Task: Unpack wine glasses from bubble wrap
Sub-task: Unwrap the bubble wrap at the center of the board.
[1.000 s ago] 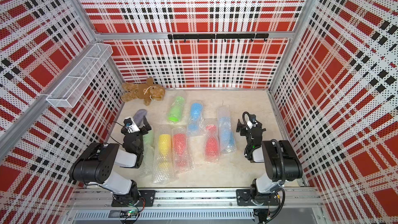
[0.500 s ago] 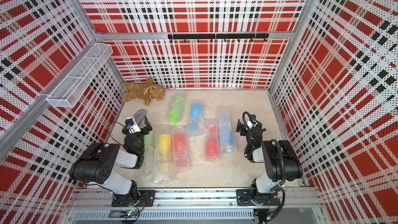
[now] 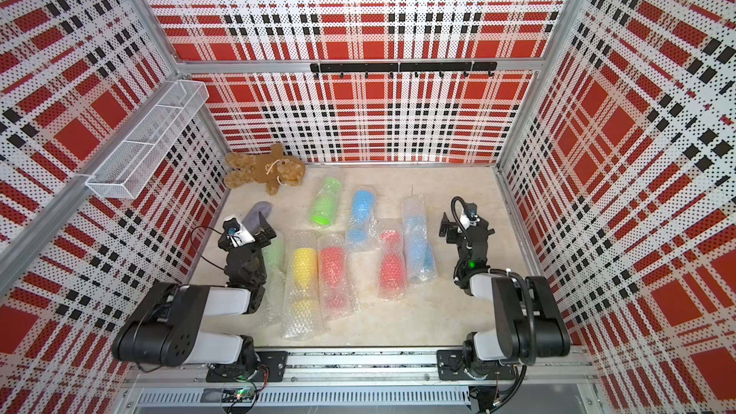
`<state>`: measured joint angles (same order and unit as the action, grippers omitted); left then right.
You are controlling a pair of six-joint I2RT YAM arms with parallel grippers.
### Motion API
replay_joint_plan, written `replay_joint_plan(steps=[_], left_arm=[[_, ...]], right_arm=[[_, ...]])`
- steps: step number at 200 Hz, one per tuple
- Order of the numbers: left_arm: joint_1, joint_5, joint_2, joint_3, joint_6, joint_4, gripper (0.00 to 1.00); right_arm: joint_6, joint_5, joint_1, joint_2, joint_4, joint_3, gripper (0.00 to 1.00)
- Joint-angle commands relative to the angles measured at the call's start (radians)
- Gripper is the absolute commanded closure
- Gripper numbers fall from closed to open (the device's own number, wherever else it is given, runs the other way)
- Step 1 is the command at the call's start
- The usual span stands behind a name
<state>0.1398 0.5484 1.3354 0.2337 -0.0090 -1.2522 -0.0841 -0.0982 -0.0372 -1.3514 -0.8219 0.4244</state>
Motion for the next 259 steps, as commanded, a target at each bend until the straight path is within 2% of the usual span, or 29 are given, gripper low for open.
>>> replay_joint_plan(steps=[1,12,20,45,56,69,77,85,103,109,118,134,154,173,208,259], left_arm=[[0.077,0.083,-0.132,0.087,0.084,0.099,0.02],[0.099,0.061,-0.213,0.114,0.029,0.140,0.02],[0.163,0.027,-0.276,0.142,-0.010,0.202,0.02],[0.355,-0.094,-0.436,0.285,-0.061,0.566,0.02],[0.447,-0.048,-0.483,0.338,-0.133,0.712,0.02],[0.536,0.096,-0.513,0.418,-0.232,0.932,0.02],[0.555,0.118,-0.520,0.472,-0.342,1.096,0.02],[0.545,0.056,-0.523,0.525,-0.420,1.248,0.02],[0.495,0.014,-0.534,0.568,-0.576,1.468,0.02],[0.465,-0.024,-0.549,0.546,-0.624,1.479,0.02],[0.408,-0.149,-0.574,0.514,-0.658,1.472,0.02],[0.317,-0.352,-0.577,0.497,-0.701,1.505,0.02],[0.310,-0.492,-0.503,0.516,-0.656,1.577,0.02],[0.378,-0.496,-0.454,0.517,-0.632,1.606,0.02],[0.462,-0.523,-0.386,0.465,-0.678,1.556,0.02],[0.478,-0.549,-0.311,0.444,-0.675,1.531,0.01]], right_arm=[[-0.027,-0.074,-0.068,0.158,0.147,0.120,0.00],[-0.042,-0.102,-0.138,0.218,0.246,0.201,0.00],[-0.065,-0.101,-0.194,0.250,0.315,0.263,0.00],[-0.101,-0.157,-0.414,0.296,0.547,0.416,0.00],[-0.112,-0.140,-0.481,0.300,0.662,0.476,0.00],[-0.208,-0.011,-0.483,0.308,0.879,0.567,0.00],[-0.249,0.033,-0.482,0.314,0.957,0.609,0.00],[-0.336,0.055,-0.477,0.329,0.988,0.610,0.00],[-0.397,0.241,-0.450,0.309,1.028,0.621,0.00],[-0.401,0.281,-0.452,0.270,1.093,0.655,0.00],[-0.403,0.309,-0.467,0.209,1.203,0.702,0.00],[-0.424,0.257,-0.516,0.147,1.304,0.705,0.00],[-0.438,0.255,-0.542,0.087,1.434,0.691,0.00],[-0.412,0.251,-0.572,0.020,1.511,0.679,0.00],[-0.408,0.213,-0.581,-0.075,1.531,0.641,0.01],[-0.443,0.262,-0.580,-0.159,1.460,0.628,0.13]])
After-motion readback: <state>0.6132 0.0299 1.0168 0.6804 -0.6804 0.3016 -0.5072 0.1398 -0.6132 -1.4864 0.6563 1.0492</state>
